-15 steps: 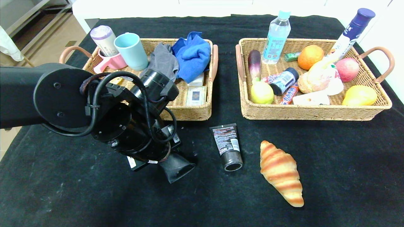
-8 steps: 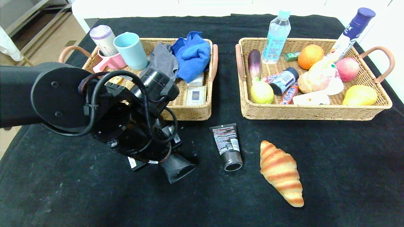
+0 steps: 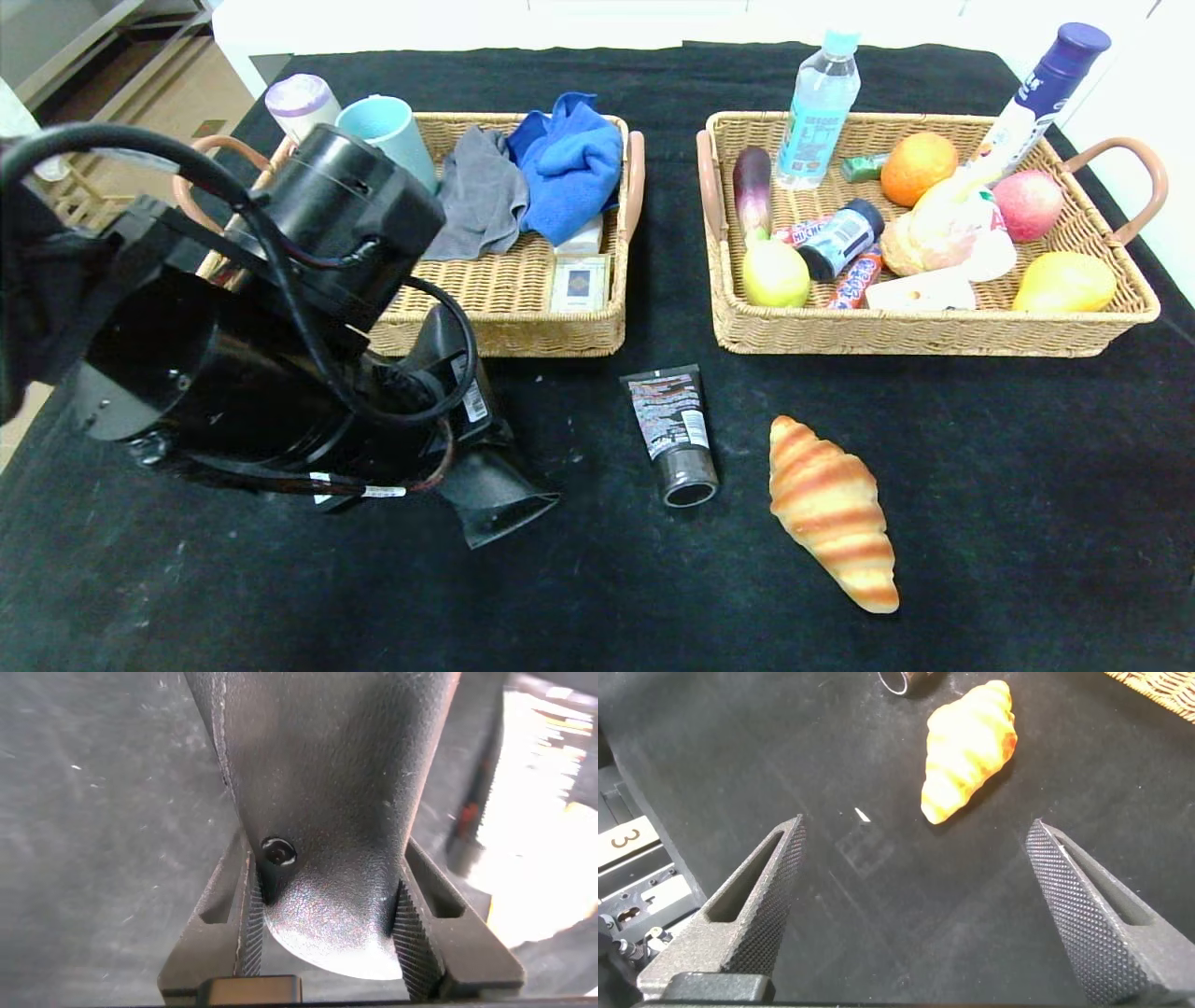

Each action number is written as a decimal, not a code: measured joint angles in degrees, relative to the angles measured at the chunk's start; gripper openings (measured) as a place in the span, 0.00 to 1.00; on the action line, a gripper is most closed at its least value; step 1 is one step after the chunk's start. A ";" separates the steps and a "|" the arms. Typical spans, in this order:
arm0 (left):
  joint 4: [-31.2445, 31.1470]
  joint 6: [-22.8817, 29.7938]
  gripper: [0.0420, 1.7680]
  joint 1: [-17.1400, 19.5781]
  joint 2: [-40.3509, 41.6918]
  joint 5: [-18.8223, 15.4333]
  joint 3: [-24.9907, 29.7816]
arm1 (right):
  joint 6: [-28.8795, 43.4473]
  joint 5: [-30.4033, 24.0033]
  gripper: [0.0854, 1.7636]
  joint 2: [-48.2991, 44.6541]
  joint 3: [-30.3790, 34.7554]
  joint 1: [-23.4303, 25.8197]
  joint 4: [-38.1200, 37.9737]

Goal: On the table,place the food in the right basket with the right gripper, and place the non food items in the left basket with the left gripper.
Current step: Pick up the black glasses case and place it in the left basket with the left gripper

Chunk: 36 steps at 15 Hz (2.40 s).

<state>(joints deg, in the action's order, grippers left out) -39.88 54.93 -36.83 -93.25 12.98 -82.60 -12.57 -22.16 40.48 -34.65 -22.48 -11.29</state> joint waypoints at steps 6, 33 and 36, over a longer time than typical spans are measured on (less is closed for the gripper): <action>1.32 -8.85 0.46 -0.10 6.69 3.06 -0.69 | 0.06 0.20 0.97 0.44 -0.41 0.07 0.18; 26.78 -39.72 0.44 8.91 -10.80 16.77 -21.77 | 0.67 0.30 0.97 -1.43 -1.95 0.73 0.29; 28.57 -40.79 0.44 10.42 -13.03 16.99 -22.14 | 1.02 0.48 0.97 -1.05 -2.47 1.06 0.60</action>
<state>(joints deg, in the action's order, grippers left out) -11.30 14.14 -26.40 -106.28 29.98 -104.74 -11.54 -21.69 39.44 -37.12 -21.42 -10.69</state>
